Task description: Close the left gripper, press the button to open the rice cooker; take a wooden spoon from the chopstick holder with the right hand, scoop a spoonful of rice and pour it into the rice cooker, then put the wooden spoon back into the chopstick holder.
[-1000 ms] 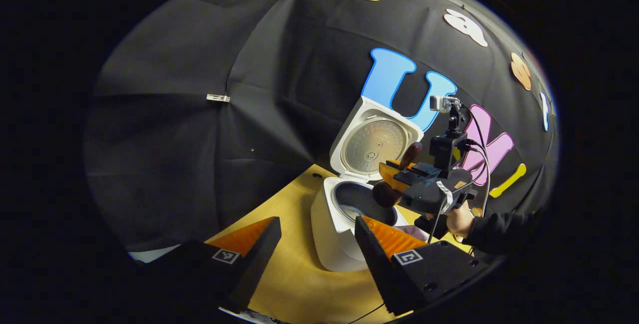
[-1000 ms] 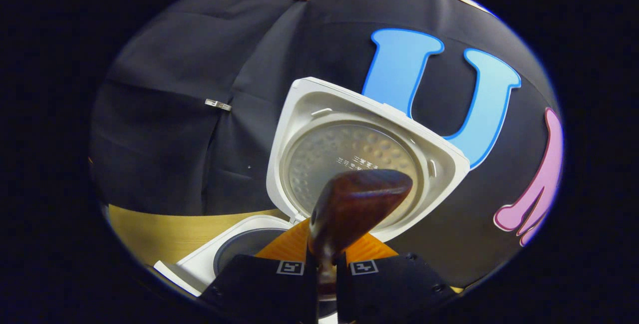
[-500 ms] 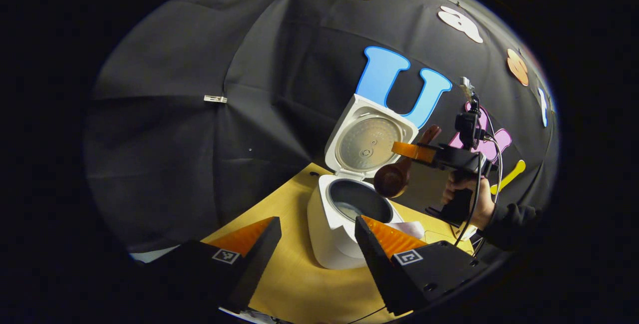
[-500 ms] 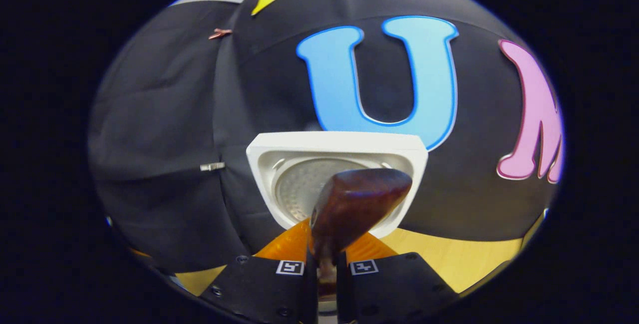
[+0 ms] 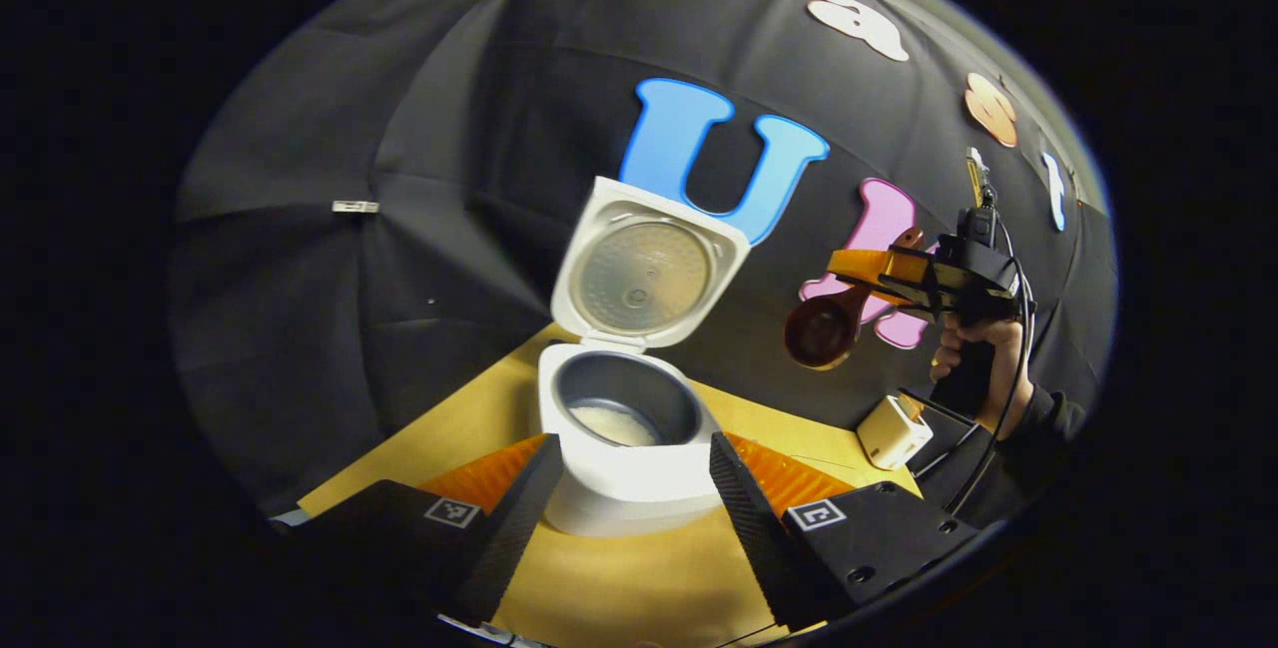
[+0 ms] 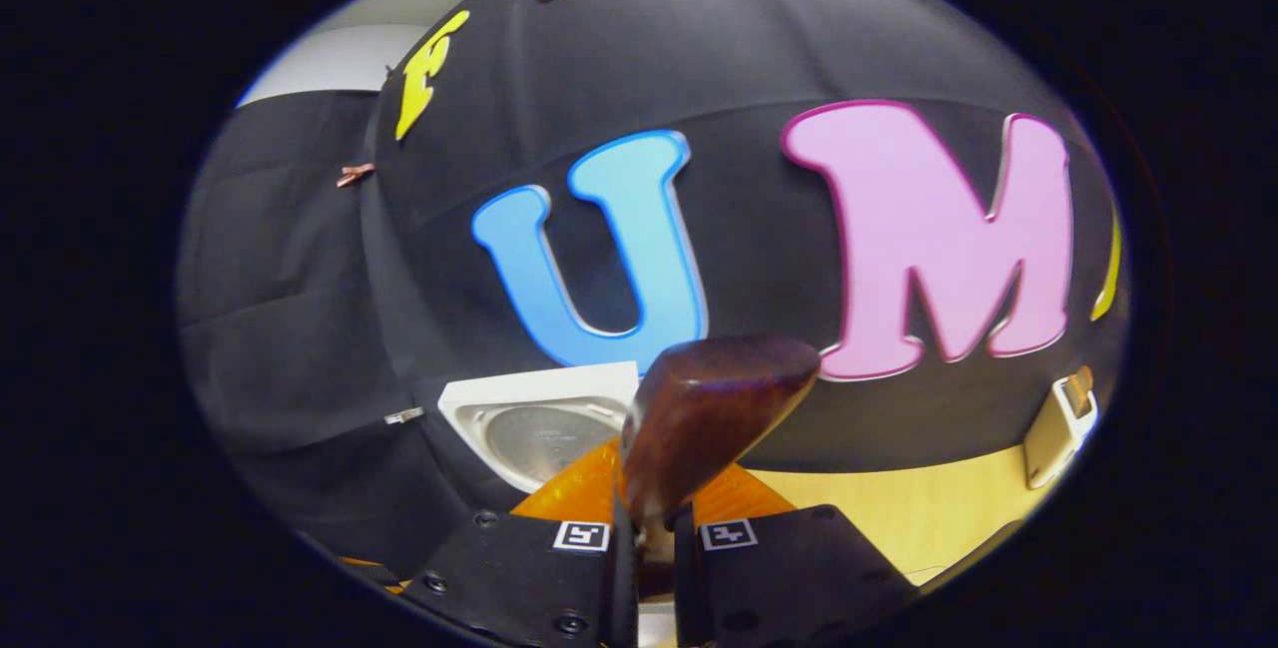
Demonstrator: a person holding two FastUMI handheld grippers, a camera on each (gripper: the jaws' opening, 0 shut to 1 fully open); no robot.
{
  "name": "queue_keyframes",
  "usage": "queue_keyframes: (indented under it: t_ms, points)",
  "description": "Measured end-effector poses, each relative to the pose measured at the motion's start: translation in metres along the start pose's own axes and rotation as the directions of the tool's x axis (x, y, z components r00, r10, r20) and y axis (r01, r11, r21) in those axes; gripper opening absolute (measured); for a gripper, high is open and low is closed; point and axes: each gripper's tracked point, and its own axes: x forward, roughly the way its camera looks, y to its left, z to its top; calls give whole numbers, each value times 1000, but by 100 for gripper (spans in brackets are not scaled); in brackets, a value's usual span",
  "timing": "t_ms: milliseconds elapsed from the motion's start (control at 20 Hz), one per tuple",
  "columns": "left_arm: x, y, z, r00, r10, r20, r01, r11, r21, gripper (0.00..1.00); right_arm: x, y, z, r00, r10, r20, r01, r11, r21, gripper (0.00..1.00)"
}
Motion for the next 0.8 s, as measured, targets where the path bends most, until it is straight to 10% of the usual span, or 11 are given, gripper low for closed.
queue_keyframes:
  t_ms: [800]
  points:
    - [26, -131, -25, 990, -97, -106, 110, 986, 123, 96, -203, -308, -3, 894, -447, 1, 445, 891, 91, 18]
